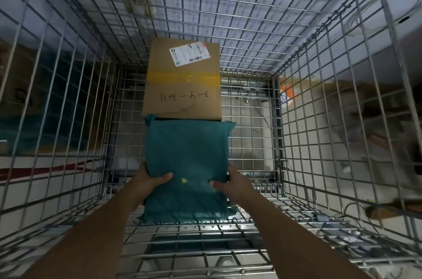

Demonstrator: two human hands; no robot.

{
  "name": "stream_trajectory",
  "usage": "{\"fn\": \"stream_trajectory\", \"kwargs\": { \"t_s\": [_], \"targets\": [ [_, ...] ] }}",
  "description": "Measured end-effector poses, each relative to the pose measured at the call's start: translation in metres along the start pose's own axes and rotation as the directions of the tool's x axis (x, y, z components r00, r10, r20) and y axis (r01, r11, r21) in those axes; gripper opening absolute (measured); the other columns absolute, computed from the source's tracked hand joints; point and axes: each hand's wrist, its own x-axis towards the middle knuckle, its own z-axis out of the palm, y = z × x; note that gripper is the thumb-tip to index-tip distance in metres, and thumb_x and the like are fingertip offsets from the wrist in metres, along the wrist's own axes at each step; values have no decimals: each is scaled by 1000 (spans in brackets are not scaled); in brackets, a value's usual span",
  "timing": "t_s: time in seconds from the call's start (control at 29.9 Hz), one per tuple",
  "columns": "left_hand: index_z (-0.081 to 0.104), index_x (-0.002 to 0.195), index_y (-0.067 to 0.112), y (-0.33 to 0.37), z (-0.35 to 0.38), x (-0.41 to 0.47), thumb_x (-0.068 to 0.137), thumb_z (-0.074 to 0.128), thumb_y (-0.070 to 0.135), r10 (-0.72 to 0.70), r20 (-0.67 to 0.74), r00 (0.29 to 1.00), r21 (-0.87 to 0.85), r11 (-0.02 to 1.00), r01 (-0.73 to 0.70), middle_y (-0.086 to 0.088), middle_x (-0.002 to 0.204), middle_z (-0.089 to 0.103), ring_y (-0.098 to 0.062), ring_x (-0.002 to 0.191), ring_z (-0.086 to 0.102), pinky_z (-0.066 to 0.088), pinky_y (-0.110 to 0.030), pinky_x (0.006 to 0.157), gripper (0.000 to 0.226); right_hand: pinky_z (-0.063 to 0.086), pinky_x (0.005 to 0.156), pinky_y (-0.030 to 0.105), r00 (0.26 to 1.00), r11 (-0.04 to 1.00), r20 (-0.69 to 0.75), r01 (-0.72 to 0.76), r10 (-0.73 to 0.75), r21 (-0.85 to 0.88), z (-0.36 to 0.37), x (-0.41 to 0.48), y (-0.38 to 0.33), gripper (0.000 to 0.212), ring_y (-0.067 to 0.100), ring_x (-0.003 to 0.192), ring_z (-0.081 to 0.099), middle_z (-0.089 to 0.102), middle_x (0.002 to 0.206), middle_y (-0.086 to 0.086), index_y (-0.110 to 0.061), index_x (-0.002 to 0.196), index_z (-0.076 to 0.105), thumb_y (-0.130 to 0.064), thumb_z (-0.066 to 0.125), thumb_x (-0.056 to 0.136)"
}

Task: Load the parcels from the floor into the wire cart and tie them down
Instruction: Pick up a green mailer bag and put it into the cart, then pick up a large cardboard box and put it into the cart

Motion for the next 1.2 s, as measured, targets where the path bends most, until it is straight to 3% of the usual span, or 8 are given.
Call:
{"fn": "stream_trajectory", "kwargs": {
  "t_s": [0.2,0.4,0.53,0.63,0.77,0.9,1.04,1.2],
  "targets": [
    [40,150,30,5,3,-5,60,97,48,-74,-32,997,67,995,76,-1,141,61,-33,121,62,55,-61,93,108,60,86,58,999,993,24,-27,30,-115,-2,5,-5,71,37,124,60,58,143,6,-33,153,36,-25,74,94],
    [57,126,26,8,13,-6,86,82,32,-45,14,999,107,993,43,-3,124,67,-22,98,66,55,-43,84,48,63,71,51,996,970,44,-69,82,-233,-5,11,-14,73,43,125,58,51,149,11,-32,157,29,-30,69,97],
    [57,125,22,17,11,-16,81,87,37,-11,-31,999,227,974,18,-2,129,64,-26,112,63,52,-48,104,55,48,106,46,999,911,46,-2,23,-413,-13,6,-20,78,34,135,52,51,152,11,-21,159,30,-36,72,95],
    [49,146,19,26,9,-25,66,81,77,94,-94,991,588,809,-21,-4,148,54,-30,126,59,50,-47,109,104,46,108,46,1000,804,7,2,2,-594,-13,-10,-38,70,34,132,54,55,148,12,-19,155,36,-46,65,96],
    [28,160,17,75,28,-82,98,56,63,227,-76,971,914,405,-23,-12,162,33,-35,145,38,37,-48,118,82,47,106,46,994,643,-58,13,-89,-766,-21,-52,-85,58,30,125,57,61,136,7,-24,143,50,-57,50,96],
    [15,165,28,136,29,-148,96,27,79,356,-11,935,999,43,-4,-5,173,9,-33,158,13,11,-58,125,87,32,116,50,959,434,-28,101,-281,-895,-49,-120,-149,65,31,144,40,41,159,7,-23,154,40,-61,37,102],
    [18,165,30,211,23,-242,93,21,82,530,-29,847,999,38,11,-3,173,13,-31,158,14,7,-58,126,89,19,124,53,882,327,-32,140,-470,-935,-77,-216,-233,68,29,154,25,27,168,4,-25,159,32,-64,30,103],
    [26,161,31,293,-2,-382,96,29,77,703,-91,705,995,83,46,-2,170,25,-30,155,24,14,-56,125,79,13,127,51,754,220,-1,189,-656,-957,-93,-352,-338,68,27,157,14,16,171,2,-24,163,23,-61,27,105]
  ]
}}
